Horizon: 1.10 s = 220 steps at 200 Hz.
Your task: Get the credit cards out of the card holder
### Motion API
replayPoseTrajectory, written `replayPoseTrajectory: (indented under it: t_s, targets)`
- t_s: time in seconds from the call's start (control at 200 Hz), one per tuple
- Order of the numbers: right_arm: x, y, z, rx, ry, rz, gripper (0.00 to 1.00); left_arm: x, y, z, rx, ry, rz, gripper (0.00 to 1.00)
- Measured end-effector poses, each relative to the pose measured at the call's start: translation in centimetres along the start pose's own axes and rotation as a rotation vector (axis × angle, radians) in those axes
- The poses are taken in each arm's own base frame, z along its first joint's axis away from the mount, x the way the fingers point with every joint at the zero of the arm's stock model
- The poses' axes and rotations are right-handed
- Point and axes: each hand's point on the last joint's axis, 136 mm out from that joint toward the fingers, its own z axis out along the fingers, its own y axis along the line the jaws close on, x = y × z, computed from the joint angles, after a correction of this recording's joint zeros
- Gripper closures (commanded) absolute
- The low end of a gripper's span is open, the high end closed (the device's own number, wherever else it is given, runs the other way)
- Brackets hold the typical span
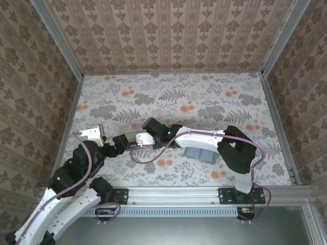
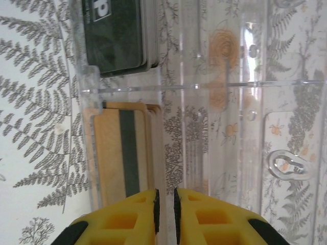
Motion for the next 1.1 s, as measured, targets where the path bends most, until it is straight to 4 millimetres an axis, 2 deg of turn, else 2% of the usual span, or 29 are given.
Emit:
replayPoseTrajectory:
  t_s: [0.1, 0.18, 0.26, 0.38, 0.435, 0.485, 0.545, 0.62, 0.71, 0.74, 0.75, 0.765, 0.875, 0.965, 1.1]
  targets:
    - [0.0, -0.6, 0.0, 0.024, 0.0, 0.013, 0.79, 0.0, 0.0, 0.0, 0.0, 0.0, 0.0, 0.0]
    - [-0.2, -0.9, 0.0, 0.039, -0.008, 0.025, 0.72, 0.0, 0.0, 0.0, 0.0, 0.0, 0.0, 0.0]
    - [-0.3, -1.2, 0.0, 0.049, -0.012, 0.047, 0.7, 0.0, 0.0, 0.0, 0.0, 0.0, 0.0, 0.0]
    - [-0.2, -1.6, -1.0, 0.067, -0.025, 0.114, 0.68, 0.2, 0.0, 0.3, -0.009, 0.011, 0.005, 0.0]
    - [0.0, -2.1, -2.0, 0.082, -0.04, 0.168, 0.62, 0.4, 0.1, 0.7, -0.024, 0.029, 0.015, 0.0]
    - [0.1, -2.8, -3.1, 0.099, -0.056, 0.213, 0.53, 0.8, 0.2, 1.4, -0.045, 0.054, 0.025, 0.0]
    - [0.5, -3.9, -4.8, 0.131, -0.085, 0.307, 0.4, 1.4, 0.3, 2.2, -0.071, 0.091, 0.041, 0.0]
    - [1.3, -5.3, -7.1, 0.173, -0.132, 0.423, 0.31, 2.1, 0.5, 3.4, -0.11, 0.141, 0.061, 0.0]
    - [3.4, -7.1, -10.2, 0.235, -0.191, 0.602, 0.17, 2.7, 0.7, 4.9, -0.167, 0.2, 0.081, 0.0]
    - [4.2, -7.7, -11.1, 0.257, -0.208, 0.66, 0.09, 2.6, 0.7, 5.3, -0.182, 0.213, 0.087, 0.0]
    - [4.4, -7.8, -11.3, 0.263, -0.212, 0.668, 0.03, 2.6, 0.7, 5.5, -0.19, 0.221, 0.089, 0.0]
    - [4.9, -8.1, -11.8, 0.275, -0.224, 0.696, 0.0, 2.6, 0.7, 5.8, -0.2, 0.228, 0.091, 0.0]
    - [9.0, -9.5, -14.3, 0.365, -0.261, 0.892, 0.0, 2.0, 1.0, 7.7, -0.273, 0.273, 0.102, 0.0]
    - [12.5, -10.0, -15.2, 0.429, -0.256, 1.024, 0.0, 1.2, 1.8, 9.2, -0.332, 0.284, 0.097, 0.0]
    - [18.8, -9.8, -15.7, 0.565, -0.166, 1.193, 0.0, -0.6, 5.3, 10.7, -0.458, 0.258, 0.059, 0.0]
